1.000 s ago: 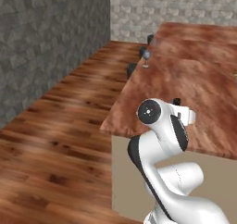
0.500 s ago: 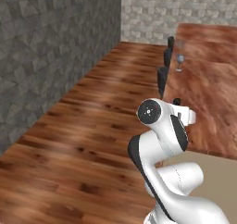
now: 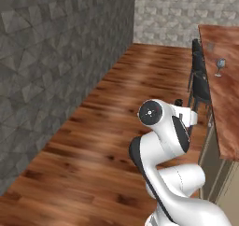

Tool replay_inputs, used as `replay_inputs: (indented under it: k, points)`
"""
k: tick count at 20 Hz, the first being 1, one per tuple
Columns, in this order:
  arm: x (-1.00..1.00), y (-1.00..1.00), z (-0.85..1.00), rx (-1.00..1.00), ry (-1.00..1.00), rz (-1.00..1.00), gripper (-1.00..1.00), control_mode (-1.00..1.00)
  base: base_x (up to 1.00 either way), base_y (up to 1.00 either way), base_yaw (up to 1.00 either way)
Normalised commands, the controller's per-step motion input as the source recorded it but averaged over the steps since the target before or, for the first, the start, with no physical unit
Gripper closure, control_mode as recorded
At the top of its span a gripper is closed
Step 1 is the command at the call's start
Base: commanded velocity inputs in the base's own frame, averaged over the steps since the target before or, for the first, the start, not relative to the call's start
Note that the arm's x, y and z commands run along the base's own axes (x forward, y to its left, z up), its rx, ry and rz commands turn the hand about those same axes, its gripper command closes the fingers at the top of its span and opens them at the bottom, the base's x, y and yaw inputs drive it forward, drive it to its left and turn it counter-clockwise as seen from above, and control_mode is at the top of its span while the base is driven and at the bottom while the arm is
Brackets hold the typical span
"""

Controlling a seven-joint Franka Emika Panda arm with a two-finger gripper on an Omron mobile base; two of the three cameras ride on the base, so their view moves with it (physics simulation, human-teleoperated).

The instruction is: There is a wine glass and glass cup on the dining counter. Place the wine bottle next to the wine glass and the juice bottle next to the glass cup.

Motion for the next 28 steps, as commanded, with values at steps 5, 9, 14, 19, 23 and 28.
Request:
replay_inputs:
  k: [5, 9, 14, 19, 23, 28]
  points:
    - [0.00, 0.00, 0.00, 0.00, 0.00, 0.00, 1.00, 1.00, 0.72, 0.56, -0.15]
    - [0.00, 0.00, 0.00, 0.00, 0.00, 0.00, 1.00, 1.00, 0.75, 0.38, -0.37]
    - [0.00, 0.00, 0.00, 0.00, 0.00, 0.00, 1.00, 1.00, 0.63, 0.35, -0.50]
    - [0.00, 0.00, 0.00, 0.00, 0.00, 0.00, 1.00, 1.00, 0.63, 0.33, -0.50]
    - [0.00, 0.00, 0.00, 0.00, 0.00, 0.00, 1.00, 1.00, 0.66, 0.34, -0.47]
    - [0.00, 0.00, 0.00, 0.00, 0.00, 0.00, 1.00, 1.00, 0.69, 0.36, -0.43]
